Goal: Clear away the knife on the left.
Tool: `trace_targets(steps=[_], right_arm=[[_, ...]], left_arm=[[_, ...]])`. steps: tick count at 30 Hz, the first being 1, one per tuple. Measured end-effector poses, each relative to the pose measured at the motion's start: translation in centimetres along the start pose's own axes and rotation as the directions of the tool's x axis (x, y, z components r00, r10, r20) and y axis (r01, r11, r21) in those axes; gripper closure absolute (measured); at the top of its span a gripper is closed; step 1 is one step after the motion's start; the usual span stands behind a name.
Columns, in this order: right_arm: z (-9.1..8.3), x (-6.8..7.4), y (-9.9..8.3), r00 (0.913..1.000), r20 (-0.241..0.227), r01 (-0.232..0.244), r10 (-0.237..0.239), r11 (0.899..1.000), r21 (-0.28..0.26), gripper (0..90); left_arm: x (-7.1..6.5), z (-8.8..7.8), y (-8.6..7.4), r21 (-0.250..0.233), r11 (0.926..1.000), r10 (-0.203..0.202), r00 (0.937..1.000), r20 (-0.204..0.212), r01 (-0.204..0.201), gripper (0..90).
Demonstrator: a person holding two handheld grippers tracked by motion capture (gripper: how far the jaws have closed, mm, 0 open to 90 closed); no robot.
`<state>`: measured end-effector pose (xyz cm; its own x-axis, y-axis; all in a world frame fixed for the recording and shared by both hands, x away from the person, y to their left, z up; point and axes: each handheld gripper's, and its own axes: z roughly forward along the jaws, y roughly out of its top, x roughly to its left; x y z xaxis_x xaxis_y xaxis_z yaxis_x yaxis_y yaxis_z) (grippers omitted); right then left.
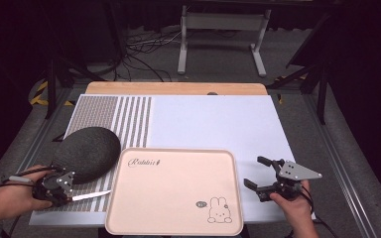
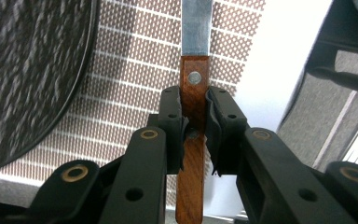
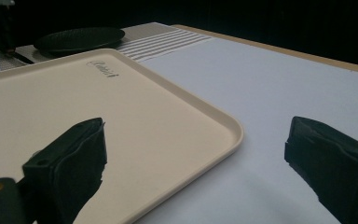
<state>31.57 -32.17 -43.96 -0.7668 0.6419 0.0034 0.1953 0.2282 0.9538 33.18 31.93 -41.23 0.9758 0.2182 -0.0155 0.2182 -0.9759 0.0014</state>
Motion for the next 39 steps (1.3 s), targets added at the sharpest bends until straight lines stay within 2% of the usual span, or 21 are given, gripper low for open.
trace_targets(steps=[2,6,7,11,14,17,18,19,20,22,25,27,28,29,30,31,32,33,34,36,39], right_arm=[[0.0,0.0,0.0,1.0000,0.002,0.001,-0.001,1.000,0.000,6.0],[0.0,0.0,0.0,1.0000,-0.004,-0.002,0.002,1.000,-0.001,6.0],[0.0,0.0,0.0,1.0000,-0.004,-0.002,0.002,1.000,-0.001,6.0],[0.0,-0.1,0.0,1.0000,-0.004,-0.003,0.003,1.000,-0.002,6.0],[0.0,-0.1,0.0,1.0000,-0.002,-0.005,0.005,1.000,-0.001,6.0],[0.0,0.0,0.0,1.0000,-0.005,-0.007,0.007,1.000,0.001,5.9],[0.0,0.0,-0.1,1.0000,-0.007,-0.005,0.005,1.000,0.006,5.7],[0.0,0.0,-0.1,1.0000,-0.006,-0.004,0.004,1.000,0.008,5.5],[0.0,0.0,-0.1,1.0000,-0.006,-0.004,0.004,1.000,0.008,5.5],[0.1,-0.1,-0.1,1.0000,-0.001,-0.007,0.007,1.000,0.008,5.1],[0.0,-0.1,-0.1,0.9999,0.004,-0.010,0.010,1.000,0.005,4.6],[0.0,-0.1,-0.1,0.9999,0.008,-0.012,0.012,1.000,0.006,4.5],[-0.1,-0.1,-0.1,0.9999,0.009,-0.013,0.013,1.000,0.004,4.5],[-0.1,-0.2,-0.1,0.9999,0.010,-0.014,0.014,1.000,0.003,4.5],[-0.1,-0.2,-0.1,0.9999,0.010,-0.014,0.014,1.000,0.003,4.5],[-0.1,-0.2,-0.1,0.9998,0.010,-0.014,0.014,1.000,0.002,4.5],[0.0,-0.2,-0.1,0.9998,0.011,-0.015,0.015,1.000,0.004,4.4],[-0.1,-0.2,-0.1,0.9998,0.011,-0.015,0.015,1.000,0.004,4.3],[-0.1,-0.2,-0.1,0.9998,0.011,-0.015,0.015,1.000,0.002,4.3],[-0.1,-0.2,-0.1,0.9997,0.015,-0.022,0.022,1.000,0.000,3.5],[-0.1,-0.3,-0.2,0.9994,0.023,-0.026,0.026,1.000,0.000,2.8]], left_arm=[[0.0,-0.4,-0.1,-0.002,1.0000,-0.008,1.0000,-0.005,0.008,77.6],[-0.2,-1.8,-0.6,-0.072,0.9964,-0.044,0.9990,-0.011,0.043,77.6],[-0.2,-1.8,-0.6,-0.072,0.9964,-0.044,0.9990,-0.011,0.043,77.6],[-0.5,-2.9,-0.9,-0.149,0.9779,-0.141,0.9888,0.047,0.147,77.7],[-0.6,-3.5,-1.0,-0.195,0.9606,-0.184,0.9790,0.088,0.198,77.6],[-0.6,-4.1,-0.9,-0.233,0.9378,-0.231,0.9634,0.136,0.258,77.6],[-0.8,-4.6,-0.6,-0.254,0.9228,-0.255,0.9536,0.160,0.290,77.6],[-0.8,-4.8,-0.4,-0.258,0.9175,-0.267,0.9495,0.164,0.303,77.6],[-0.8,-4.8,-0.4,-0.258,0.9175,-0.267,0.9495,0.164,0.303,77.6],[-0.9,-5.2,-0.1,-0.272,0.9055,-0.286,0.9421,0.175,0.325,77.6],[-1.0,-5.5,0.4,-0.273,0.8886,-0.322,0.9250,0.201,0.369,77.6],[-1.2,-5.6,0.9,-0.258,0.8711,-0.377,0.9060,0.192,0.418,77.6],[-1.3,-5.7,1.1,-0.249,0.8665,-0.398,0.9000,0.179,0.432,77.6],[-1.4,-5.9,1.6,-0.249,0.8475,-0.433,0.8820,0.186,0.469,77.6],[-1.4,-5.9,1.6,-0.249,0.8475,-0.433,0.8820,0.186,0.469,77.6],[-1.6,-6.1,2.0,-0.266,0.8316,-0.453,0.8725,0.183,0.488,77.6],[-1.6,-6.3,2.3,-0.264,0.8246,-0.462,0.8648,0.196,0.501,77.6],[-1.6,-6.3,2.3,-0.264,0.8246,-0.462,0.8648,0.196,0.501,77.7],[-1.7,-6.5,2.7,-0.285,0.8078,-0.482,0.8565,0.185,0.516,77.6],[-1.8,-6.6,2.9,-0.281,0.8081,-0.485,0.8556,0.182,0.518,77.6],[-2.0,-6.8,3.8,-0.300,0.7870,-0.504,0.8422,0.190,0.539,77.6]])
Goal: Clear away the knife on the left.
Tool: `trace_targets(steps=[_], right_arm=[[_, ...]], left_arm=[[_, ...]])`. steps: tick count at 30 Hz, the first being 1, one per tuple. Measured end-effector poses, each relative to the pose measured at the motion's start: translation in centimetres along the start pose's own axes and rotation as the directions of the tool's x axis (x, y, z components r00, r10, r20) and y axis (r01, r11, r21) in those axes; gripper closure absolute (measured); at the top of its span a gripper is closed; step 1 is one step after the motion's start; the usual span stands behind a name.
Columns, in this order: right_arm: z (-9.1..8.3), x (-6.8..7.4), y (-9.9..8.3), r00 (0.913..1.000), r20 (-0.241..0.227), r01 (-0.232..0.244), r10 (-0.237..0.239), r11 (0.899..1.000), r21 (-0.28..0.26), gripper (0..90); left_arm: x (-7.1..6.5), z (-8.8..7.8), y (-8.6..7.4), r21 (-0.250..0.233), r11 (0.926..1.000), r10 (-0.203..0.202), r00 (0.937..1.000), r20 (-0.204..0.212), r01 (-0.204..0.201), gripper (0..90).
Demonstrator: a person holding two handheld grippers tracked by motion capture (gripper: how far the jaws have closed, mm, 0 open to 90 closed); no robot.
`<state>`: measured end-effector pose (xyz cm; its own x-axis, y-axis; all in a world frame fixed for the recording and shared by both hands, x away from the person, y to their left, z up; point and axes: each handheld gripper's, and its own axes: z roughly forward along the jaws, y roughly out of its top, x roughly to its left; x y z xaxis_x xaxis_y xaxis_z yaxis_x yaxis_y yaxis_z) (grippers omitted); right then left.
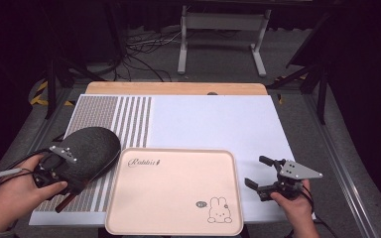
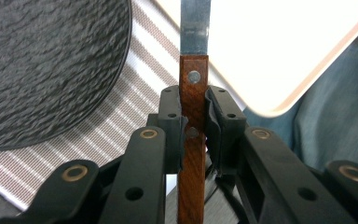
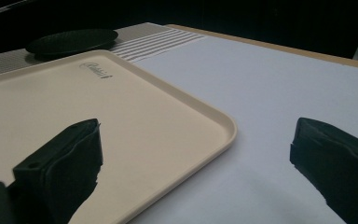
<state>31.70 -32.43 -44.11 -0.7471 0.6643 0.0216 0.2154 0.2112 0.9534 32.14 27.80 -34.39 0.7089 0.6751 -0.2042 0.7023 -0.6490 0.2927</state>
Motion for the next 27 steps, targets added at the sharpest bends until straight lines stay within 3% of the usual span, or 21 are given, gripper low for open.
trace_targets(steps=[11,20,27], right_arm=[[0.0,-0.1,-0.1,0.9997,0.019,-0.015,0.015,1.000,-0.004,2.7],[0.0,-0.1,-0.1,0.9998,0.015,-0.016,0.016,1.000,0.003,3.0],[0.0,-0.1,-0.1,0.9998,0.010,-0.016,0.016,1.000,0.005,3.1]], left_arm=[[-2.9,0.9,1.8,-0.035,0.9973,-0.064,0.9975,0.029,0.065,77.6],[-4.2,2.1,3.2,-0.035,0.9975,-0.059,0.9970,0.051,0.061,77.5],[-5.3,3.9,4.3,-0.028,0.9983,-0.049,0.9969,0.061,0.051,77.6]])
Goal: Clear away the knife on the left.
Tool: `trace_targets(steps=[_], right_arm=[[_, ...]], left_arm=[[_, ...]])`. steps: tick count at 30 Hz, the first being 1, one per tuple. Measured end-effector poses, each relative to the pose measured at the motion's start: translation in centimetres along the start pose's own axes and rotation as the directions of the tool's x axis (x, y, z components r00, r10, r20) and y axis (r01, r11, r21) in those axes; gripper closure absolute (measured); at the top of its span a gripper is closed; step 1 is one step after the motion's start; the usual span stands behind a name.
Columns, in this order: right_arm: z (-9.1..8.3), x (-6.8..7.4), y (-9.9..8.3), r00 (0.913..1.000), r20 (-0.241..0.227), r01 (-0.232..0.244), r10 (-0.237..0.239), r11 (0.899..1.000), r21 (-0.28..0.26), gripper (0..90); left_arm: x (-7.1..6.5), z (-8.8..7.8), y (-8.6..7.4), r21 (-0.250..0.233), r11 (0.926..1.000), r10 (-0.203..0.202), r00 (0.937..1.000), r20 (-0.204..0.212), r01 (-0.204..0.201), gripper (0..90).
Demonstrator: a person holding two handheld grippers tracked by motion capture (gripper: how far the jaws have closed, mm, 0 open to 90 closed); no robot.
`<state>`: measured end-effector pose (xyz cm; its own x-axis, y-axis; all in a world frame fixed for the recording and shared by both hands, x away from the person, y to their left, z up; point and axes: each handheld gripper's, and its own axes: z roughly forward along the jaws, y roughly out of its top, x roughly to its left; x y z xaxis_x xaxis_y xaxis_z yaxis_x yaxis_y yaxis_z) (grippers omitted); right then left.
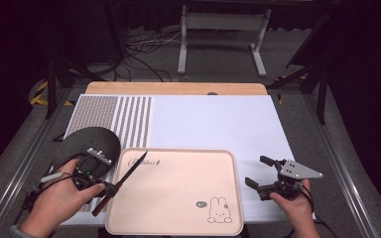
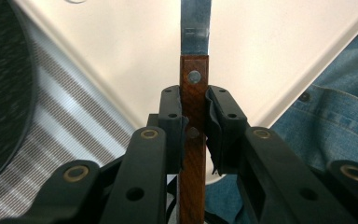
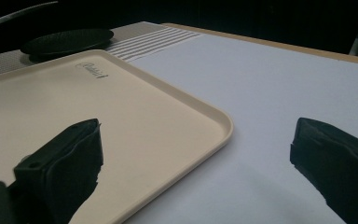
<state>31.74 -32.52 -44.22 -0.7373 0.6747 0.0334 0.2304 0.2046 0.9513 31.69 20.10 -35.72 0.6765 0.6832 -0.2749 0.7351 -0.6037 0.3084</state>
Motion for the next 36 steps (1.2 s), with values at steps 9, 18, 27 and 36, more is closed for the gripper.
trace_targets(steps=[9,18,27,36], right_arm=[[0.0,0.1,0.0,1.0000,-0.004,0.005,-0.005,1.000,0.005,3.2],[0.0,0.1,-0.1,1.0000,-0.005,0.006,-0.006,1.000,0.010,3.5],[0.0,0.0,-0.2,1.0000,-0.004,0.006,-0.006,1.000,0.017,3.6],[0.1,-0.1,-0.3,1.0000,-0.005,0.003,-0.003,1.000,0.021,3.8]], left_arm=[[-0.5,1.4,0.7,0.012,0.9999,0.004,0.9999,0.013,-0.005,77.5],[-0.8,3.1,1.3,0.040,0.9990,-0.020,0.9995,0.026,0.019,77.5],[-0.3,4.6,1.3,0.077,0.9961,-0.045,0.9983,0.037,0.042,77.5],[0.1,5.7,1.6,0.110,0.9926,-0.056,0.9977,0.037,0.051,77.4]])
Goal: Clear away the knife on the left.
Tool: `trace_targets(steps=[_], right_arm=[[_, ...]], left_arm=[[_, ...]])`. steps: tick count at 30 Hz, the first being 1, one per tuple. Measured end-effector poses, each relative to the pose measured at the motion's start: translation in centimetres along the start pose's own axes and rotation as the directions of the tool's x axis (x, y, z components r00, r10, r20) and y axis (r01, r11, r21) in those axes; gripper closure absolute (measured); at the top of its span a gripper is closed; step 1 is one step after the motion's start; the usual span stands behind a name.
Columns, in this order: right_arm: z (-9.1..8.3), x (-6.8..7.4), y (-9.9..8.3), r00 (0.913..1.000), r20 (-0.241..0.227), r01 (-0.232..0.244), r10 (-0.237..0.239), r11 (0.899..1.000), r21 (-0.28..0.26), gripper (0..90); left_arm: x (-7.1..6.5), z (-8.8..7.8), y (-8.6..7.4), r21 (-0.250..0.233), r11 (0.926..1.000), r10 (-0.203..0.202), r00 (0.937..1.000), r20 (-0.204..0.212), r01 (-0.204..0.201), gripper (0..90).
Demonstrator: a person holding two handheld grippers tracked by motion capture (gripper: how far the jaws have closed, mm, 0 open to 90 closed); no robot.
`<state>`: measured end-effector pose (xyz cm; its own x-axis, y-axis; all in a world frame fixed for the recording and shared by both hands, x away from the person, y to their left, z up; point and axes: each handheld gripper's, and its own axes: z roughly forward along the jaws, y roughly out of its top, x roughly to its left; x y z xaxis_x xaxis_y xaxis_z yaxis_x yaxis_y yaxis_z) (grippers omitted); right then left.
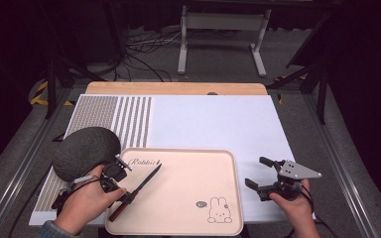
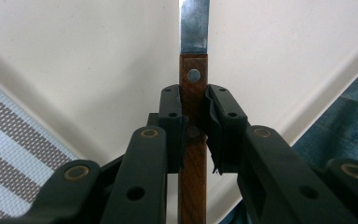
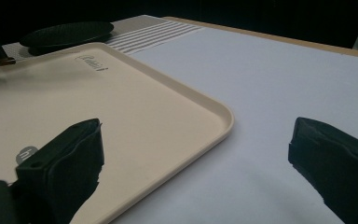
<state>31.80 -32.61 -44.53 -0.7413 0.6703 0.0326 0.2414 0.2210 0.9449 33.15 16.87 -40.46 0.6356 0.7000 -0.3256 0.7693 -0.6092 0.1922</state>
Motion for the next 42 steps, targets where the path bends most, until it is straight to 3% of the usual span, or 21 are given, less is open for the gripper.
trace_targets(steps=[15,28,29,32,35,37,38,40,42], right_arm=[[0.0,-0.2,-0.1,1.0000,0.003,-0.004,0.004,1.000,0.005,3.8],[0.0,-0.2,-0.1,1.0000,0.000,-0.005,0.005,1.000,0.004,3.8],[0.0,-0.2,-0.1,1.0000,-0.001,-0.003,0.003,1.000,0.004,3.9],[0.0,-0.2,-0.1,1.0000,-0.001,-0.004,0.004,1.000,0.004,3.9],[0.0,-0.2,-0.1,1.0000,0.001,-0.003,0.003,1.000,0.005,3.9],[0.0,-0.2,-0.1,1.0000,-0.001,-0.002,0.002,1.000,0.006,3.9],[0.0,-0.2,-0.1,1.0000,-0.001,-0.002,0.002,1.000,0.006,3.9],[0.0,-0.2,-0.1,1.0000,-0.001,-0.001,0.001,1.000,0.005,3.8],[0.0,-0.2,-0.1,1.0000,0.000,-0.002,0.002,1.000,0.006,3.8]], left_arm=[[0.1,1.5,0.8,0.039,0.9992,-0.003,0.9996,-0.027,0.004,77.4],[0.0,1.7,0.9,0.050,0.9987,0.006,0.9987,-0.050,-0.003,77.1],[-0.1,1.6,0.9,0.045,0.9989,0.011,0.9986,-0.051,-0.009,75.5],[-0.3,1.4,0.9,0.026,0.9995,0.018,0.9987,-0.048,-0.017,59.9],[-0.5,1.2,0.9,0.000,0.9995,0.033,0.9970,-0.070,-0.033,50.5],[-0.6,0.9,1.0,-0.046,0.9955,0.077,0.9904,-0.115,-0.083,42.8],[-0.6,0.9,1.0,-0.046,0.9955,0.077,0.9904,-0.115,-0.083,34.7],[-0.8,0.7,0.9,-0.091,0.9877,0.111,0.9802,-0.164,-0.127,29.4],[-0.9,0.4,0.9,-0.105,0.9825,0.135,0.9768,-0.166,-0.153,23.6]])
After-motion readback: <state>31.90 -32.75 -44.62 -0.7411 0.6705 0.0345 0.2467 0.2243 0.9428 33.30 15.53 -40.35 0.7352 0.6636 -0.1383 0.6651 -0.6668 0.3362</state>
